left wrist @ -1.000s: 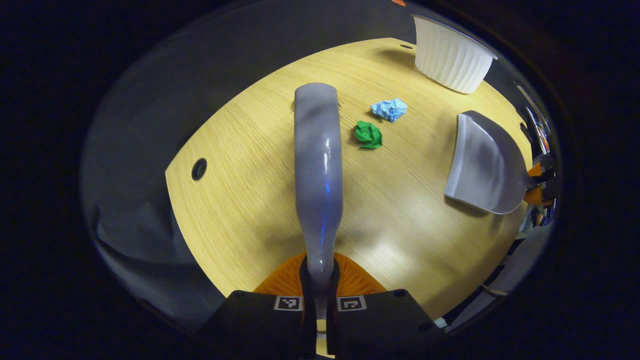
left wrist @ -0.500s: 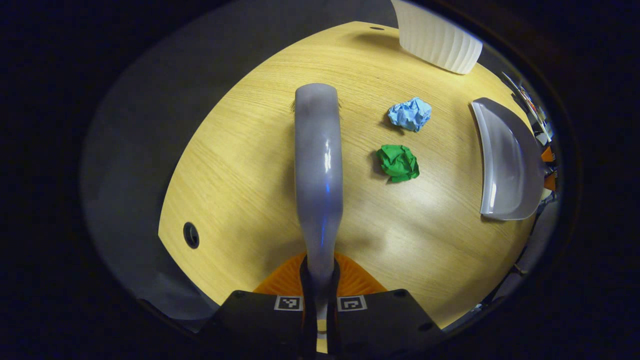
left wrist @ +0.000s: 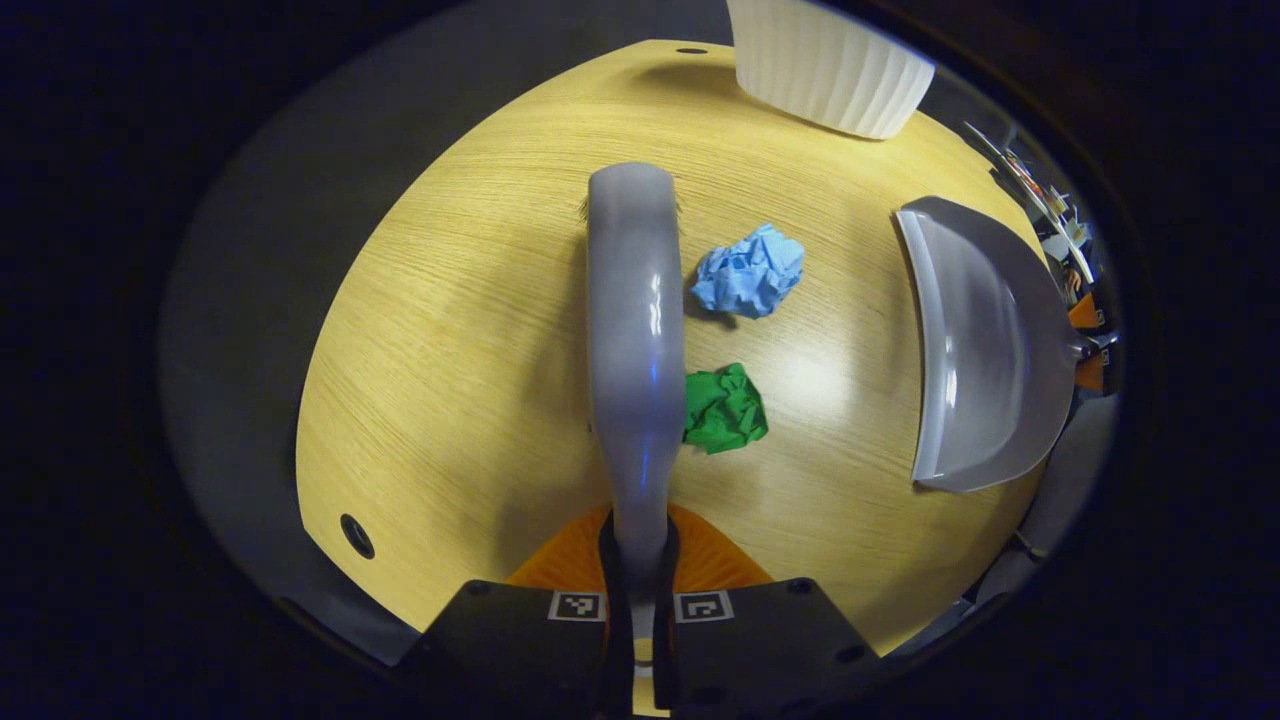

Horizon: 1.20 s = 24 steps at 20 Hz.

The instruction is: Pick up the small broom and dustpan from the desktop, sweep the trash into the dustpan with the broom, and then empty the trash into the garbage bin.

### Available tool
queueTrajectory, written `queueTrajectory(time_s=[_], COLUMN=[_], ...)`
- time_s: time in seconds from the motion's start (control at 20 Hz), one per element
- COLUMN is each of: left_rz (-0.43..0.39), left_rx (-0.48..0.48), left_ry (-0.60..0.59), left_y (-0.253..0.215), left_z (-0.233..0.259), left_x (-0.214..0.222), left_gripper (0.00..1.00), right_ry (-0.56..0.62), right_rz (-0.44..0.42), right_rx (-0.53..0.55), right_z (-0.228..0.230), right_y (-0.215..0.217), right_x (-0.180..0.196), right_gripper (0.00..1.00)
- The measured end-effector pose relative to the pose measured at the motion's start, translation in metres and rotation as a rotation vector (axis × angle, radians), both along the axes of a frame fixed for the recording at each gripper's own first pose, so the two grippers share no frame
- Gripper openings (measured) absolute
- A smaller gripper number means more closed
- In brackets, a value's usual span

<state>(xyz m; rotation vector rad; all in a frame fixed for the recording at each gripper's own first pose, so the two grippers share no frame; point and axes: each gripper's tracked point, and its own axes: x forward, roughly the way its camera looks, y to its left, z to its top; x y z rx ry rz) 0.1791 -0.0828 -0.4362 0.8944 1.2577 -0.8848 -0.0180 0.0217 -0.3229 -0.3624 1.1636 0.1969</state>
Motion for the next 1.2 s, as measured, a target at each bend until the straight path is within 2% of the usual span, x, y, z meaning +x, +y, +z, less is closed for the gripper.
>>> queueTrajectory(time_s=[0.25,0.55,0.65,1.05,1.2], left_rz=[-0.022,-0.027,-0.029,0.070,0.079], left_rx=[-0.008,-0.028,-0.019,-0.044,-0.050], left_ry=[0.091,0.202,0.202,0.325,0.323], left_y=[-0.013,-0.058,-0.070,-0.083,-0.080], left_z=[0.004,0.008,0.007,0.024,0.022], left_x=[-0.044,-0.107,-0.120,-0.169,-0.171], left_gripper=[0.11,0.11,0.10,0.11,0.10], right_ry=[-0.005,-0.019,-0.014,-0.016,-0.020], right_rz=[-0.004,0.022,0.025,0.038,0.044], right_rx=[0.002,0.003,0.009,0.026,0.025], right_z=[0.000,-0.002,-0.003,-0.006,-0.005], right_y=[0.000,-0.005,-0.006,-0.009,-0.010], right_x=[0.001,0.000,0.001,0.003,0.003], right_gripper=[0.17,0.18,0.18,0.18,0.18])
